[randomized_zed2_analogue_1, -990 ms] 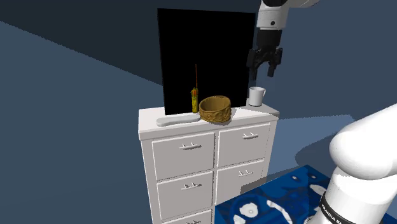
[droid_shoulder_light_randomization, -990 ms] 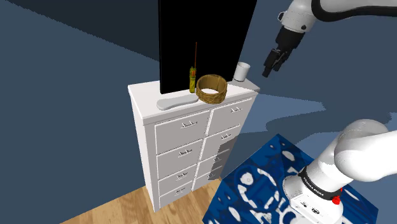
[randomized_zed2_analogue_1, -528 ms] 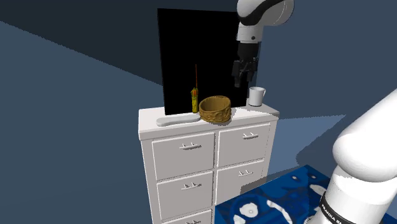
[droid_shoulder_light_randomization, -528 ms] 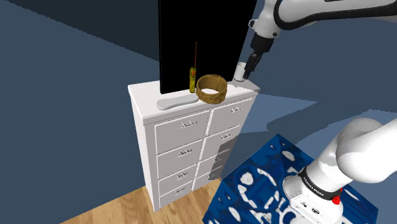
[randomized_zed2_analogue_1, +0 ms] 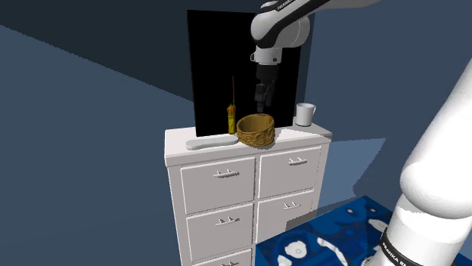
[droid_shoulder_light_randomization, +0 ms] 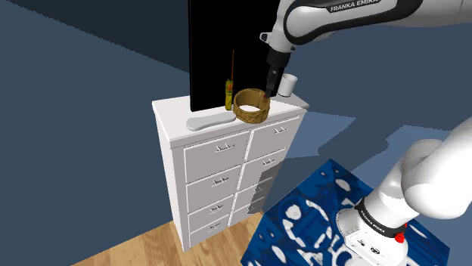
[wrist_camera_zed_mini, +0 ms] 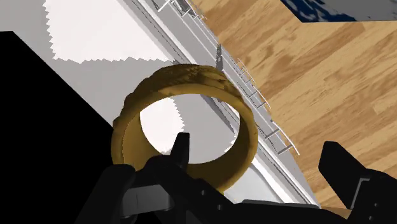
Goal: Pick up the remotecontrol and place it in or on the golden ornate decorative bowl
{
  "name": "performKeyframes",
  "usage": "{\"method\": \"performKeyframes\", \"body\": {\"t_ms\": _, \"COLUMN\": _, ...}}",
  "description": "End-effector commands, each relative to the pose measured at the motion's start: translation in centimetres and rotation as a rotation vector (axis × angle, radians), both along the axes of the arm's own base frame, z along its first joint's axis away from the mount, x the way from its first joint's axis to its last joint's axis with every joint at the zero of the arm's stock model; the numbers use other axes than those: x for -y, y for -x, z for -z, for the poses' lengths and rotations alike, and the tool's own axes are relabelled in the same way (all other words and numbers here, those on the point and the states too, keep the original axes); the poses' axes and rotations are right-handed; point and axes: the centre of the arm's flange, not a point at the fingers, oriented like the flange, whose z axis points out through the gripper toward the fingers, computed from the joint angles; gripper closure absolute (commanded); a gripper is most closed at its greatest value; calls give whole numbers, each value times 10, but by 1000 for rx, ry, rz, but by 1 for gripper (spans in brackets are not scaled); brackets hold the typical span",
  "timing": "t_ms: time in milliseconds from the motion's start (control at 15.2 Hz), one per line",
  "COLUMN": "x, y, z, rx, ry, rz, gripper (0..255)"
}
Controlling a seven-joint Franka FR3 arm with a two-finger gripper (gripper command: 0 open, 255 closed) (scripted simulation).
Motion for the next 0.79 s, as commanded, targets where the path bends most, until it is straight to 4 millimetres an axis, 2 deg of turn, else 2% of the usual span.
{"method": "performKeyframes", "body": {"t_ms": 0, "x": -15, "y": -23, "z": 13, "rx": -4, "ry": 0, "rz": -82, "gripper": 0}}
{"method": "performKeyframes", "body": {"t_ms": 396, "x": -68, "y": -72, "z": 49, "rx": -16, "ry": 0, "rz": -316, "gripper": 0}}
{"method": "performKeyframes", "body": {"t_ms": 726, "x": -119, "y": -101, "z": 79, "rx": -27, "ry": 0, "rz": -512, "gripper": 0}}
